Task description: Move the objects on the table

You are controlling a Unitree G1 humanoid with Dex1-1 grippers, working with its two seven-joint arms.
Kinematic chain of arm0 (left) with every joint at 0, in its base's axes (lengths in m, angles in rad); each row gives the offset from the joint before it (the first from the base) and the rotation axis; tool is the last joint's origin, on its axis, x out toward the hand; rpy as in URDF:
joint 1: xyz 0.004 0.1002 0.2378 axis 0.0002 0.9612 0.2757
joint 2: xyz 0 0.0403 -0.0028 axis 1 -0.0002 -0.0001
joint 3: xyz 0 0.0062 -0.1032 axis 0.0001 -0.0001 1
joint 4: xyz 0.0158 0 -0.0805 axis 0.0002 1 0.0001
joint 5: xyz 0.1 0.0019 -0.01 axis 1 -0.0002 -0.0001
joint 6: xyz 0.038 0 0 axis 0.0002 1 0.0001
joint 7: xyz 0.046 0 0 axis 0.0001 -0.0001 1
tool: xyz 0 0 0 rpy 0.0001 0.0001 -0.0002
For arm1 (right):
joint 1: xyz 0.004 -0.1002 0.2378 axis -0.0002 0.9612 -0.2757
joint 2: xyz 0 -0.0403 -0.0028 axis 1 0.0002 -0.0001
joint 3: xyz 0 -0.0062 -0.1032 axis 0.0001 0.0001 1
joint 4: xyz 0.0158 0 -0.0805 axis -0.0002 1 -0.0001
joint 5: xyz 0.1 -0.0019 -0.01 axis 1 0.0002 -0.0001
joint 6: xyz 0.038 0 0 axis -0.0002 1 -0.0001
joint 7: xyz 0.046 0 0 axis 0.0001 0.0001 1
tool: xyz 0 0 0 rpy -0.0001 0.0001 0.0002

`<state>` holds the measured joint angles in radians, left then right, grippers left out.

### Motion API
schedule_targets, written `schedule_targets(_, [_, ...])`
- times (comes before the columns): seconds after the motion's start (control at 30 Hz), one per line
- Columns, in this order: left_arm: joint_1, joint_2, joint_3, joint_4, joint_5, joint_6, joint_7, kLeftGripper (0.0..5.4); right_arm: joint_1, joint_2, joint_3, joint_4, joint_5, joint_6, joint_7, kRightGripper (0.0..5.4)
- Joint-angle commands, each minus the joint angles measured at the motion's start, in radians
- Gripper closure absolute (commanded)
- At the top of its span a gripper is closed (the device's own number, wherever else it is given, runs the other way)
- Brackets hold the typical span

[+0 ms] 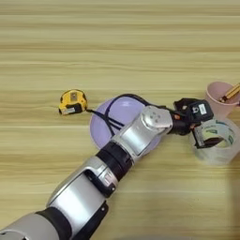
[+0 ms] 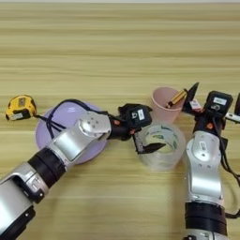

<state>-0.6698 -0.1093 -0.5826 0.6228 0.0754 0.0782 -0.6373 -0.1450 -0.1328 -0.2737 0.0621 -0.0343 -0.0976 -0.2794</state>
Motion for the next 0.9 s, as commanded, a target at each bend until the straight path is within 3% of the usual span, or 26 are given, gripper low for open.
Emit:
schedule_targets(0.03, [0.039,0.108,-0.038,0.089,0.109,0.059,-0.013,0.02,0.001,0.012,0.003,-0.026,-0.009,0.019,-0.01,0.0])
schedule_targets(0.5, [0.057,0.26,-0.061,0.019,0.145,0.052,-0.075,0.02,-0.007,0.022,0.003,-0.031,-0.018,0.018,-0.013,0.0])
schedule_targets(0.9, [0.057,0.335,-0.03,0.028,0.14,0.037,-0.079,0.02,-0.015,0.022,0.003,-0.02,-0.019,0.013,-0.017,0.0])
